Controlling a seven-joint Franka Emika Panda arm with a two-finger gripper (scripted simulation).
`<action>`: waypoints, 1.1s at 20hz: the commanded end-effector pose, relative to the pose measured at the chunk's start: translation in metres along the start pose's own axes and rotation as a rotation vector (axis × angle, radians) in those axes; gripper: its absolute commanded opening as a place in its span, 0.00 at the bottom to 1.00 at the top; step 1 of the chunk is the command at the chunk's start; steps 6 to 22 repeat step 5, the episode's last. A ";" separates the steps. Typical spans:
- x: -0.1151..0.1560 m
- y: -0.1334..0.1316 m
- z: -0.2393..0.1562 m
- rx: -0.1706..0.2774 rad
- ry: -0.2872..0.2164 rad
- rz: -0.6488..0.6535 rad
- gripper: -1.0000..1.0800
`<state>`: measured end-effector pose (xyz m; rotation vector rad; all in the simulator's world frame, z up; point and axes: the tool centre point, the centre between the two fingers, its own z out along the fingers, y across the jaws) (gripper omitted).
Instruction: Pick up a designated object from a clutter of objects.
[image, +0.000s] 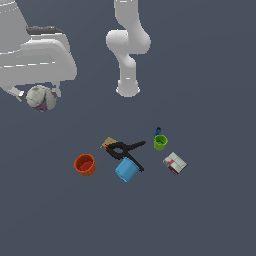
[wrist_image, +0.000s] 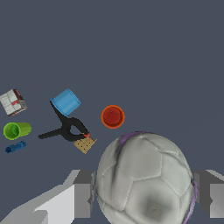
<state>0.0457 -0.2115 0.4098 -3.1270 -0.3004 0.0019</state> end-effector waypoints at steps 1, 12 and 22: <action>0.001 0.002 -0.004 -0.001 0.001 0.000 0.00; 0.002 0.003 -0.005 -0.001 0.001 0.000 0.00; 0.002 0.003 -0.005 -0.001 0.001 0.000 0.00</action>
